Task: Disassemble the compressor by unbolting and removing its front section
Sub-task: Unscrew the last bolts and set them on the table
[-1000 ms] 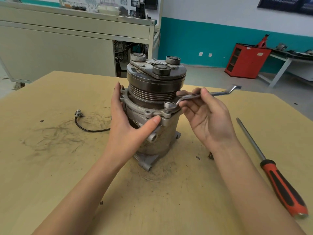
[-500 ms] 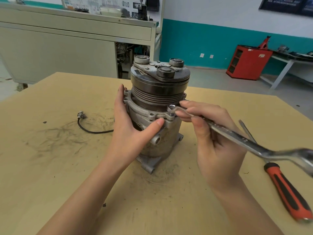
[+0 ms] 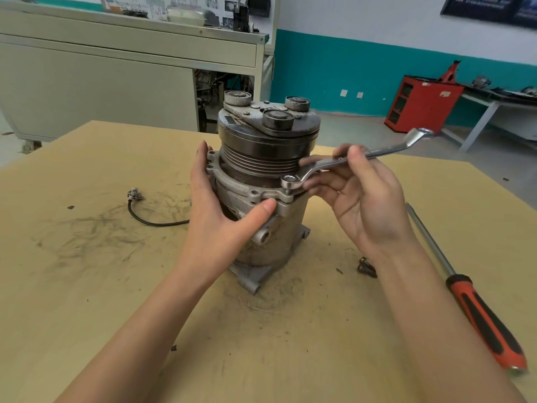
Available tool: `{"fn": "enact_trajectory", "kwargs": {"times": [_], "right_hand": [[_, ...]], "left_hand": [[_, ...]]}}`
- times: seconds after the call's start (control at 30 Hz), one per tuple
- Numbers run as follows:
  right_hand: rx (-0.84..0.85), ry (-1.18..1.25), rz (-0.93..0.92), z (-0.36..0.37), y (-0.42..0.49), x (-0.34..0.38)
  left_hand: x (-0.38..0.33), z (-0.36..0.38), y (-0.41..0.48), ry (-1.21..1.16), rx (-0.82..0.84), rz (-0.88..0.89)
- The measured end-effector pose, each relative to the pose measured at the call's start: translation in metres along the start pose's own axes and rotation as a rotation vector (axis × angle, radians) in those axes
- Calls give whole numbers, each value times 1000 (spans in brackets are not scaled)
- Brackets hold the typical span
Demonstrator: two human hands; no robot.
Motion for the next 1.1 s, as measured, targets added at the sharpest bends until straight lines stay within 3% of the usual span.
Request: {"fn": "enact_trajectory", "kwargs": {"times": [0.13,0.3,0.53,0.77,0.83,0.93,1.1], "right_hand": [[-92,-147,-252,2,-12,16],[-136,-559,-553,26,-37,31],[-35,-864,-625,40,-49,23],[-97,-1194,-710,55,-59,17],[-73,-1149,-725,54,-56,15],[-18,-782,-631,42,-44,11],[16,44,-94,4,-7,-5]], "left_hand": [[1,-1,0,4,7,-2],[2,-1,0,-1,9,-5],[2,-1,0,0,8,-4],[1,-1,0,3,4,-2],[1,-1,0,6,5,1],[2,-1,0,8,6,-1],[1,-1,1,2,3,7]]}}
Point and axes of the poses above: each hand's wrist, its own y-axis towards the middle knuckle, its own z-axis out of the palm, x = y × z, the point moved 5 cm from there along y, towards the middle knuckle, and after that the axes turned 11 degrees about x, right-handed, at the moved point
